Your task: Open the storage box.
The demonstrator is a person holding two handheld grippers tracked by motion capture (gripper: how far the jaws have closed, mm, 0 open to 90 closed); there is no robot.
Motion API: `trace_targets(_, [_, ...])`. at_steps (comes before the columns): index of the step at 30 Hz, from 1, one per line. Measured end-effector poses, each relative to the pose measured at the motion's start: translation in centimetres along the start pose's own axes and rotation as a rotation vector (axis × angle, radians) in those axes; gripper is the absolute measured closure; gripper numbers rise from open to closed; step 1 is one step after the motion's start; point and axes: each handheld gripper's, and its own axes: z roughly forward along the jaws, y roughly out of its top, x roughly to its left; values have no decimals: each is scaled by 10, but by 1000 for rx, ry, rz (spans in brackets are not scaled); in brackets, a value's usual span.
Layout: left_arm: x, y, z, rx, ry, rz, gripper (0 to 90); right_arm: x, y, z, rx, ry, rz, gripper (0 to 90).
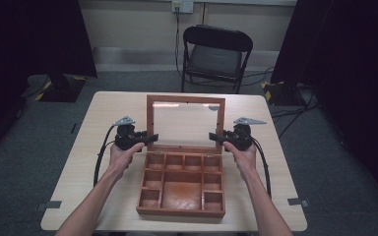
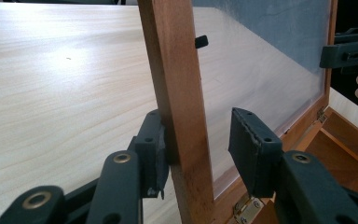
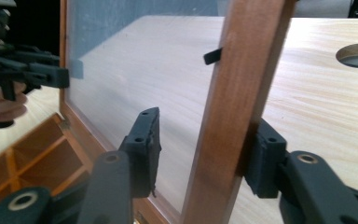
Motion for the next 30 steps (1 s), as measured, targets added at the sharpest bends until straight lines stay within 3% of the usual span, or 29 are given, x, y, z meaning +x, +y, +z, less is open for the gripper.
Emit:
trace_targets(12, [2, 0, 2, 9, 3, -6, 566, -2, -3, 4, 0, -9, 14, 495])
trace_targets(14, [1, -1, 4, 2, 0, -19, 544, -3, -3, 5, 0, -6, 18, 490])
trace_targets(19, [-1, -1, 8, 15, -4, -10, 436, -4, -4, 9, 9, -20, 26, 457])
trace_targets(25, [2, -3, 10, 20, -7, -20, 425, -6, -6, 12, 11, -21, 37, 436])
trace_targets(30, [3, -6, 14, 46, -15, -23, 391, -6, -10, 18, 36, -30, 47, 358])
